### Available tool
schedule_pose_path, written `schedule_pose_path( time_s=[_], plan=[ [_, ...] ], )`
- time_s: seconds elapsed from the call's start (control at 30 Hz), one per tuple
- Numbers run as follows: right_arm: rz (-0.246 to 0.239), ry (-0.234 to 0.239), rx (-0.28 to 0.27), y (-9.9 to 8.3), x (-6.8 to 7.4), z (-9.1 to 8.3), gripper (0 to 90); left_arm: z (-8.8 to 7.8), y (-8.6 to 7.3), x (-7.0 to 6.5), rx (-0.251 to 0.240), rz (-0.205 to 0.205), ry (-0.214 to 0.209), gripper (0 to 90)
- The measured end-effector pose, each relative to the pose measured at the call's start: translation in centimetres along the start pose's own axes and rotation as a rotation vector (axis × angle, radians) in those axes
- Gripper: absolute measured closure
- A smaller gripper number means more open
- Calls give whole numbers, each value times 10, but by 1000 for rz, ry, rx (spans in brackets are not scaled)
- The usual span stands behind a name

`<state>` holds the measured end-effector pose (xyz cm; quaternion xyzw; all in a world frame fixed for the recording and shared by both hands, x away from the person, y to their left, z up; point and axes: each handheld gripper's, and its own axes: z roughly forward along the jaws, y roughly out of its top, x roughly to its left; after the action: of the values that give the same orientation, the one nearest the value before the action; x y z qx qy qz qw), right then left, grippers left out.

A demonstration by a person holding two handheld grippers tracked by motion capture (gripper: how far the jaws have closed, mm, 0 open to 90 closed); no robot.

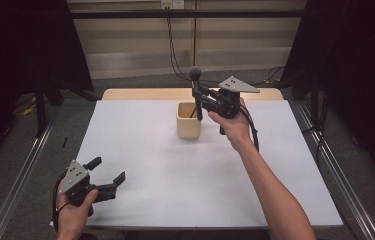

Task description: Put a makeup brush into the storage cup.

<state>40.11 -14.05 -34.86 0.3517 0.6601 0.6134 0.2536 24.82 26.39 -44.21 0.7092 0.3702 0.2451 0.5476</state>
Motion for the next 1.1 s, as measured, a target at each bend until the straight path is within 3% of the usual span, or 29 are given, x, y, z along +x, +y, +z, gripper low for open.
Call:
schedule_pose_path(
  time_s=[0.47, 0.9, 1.1],
  plan=[
    [2, -35, 10, 0, -4, 24, 716, -2, 0, 1, -5, -9, 6, 30],
    [24, -49, -4, -12, -12, 40, 717, -2, 0, 1, -6, -11, 4, 30],
    [26, -53, 16, -20, -18, 43, 717, -2, 0, 2, -5, -10, 4, 30]
  ],
)
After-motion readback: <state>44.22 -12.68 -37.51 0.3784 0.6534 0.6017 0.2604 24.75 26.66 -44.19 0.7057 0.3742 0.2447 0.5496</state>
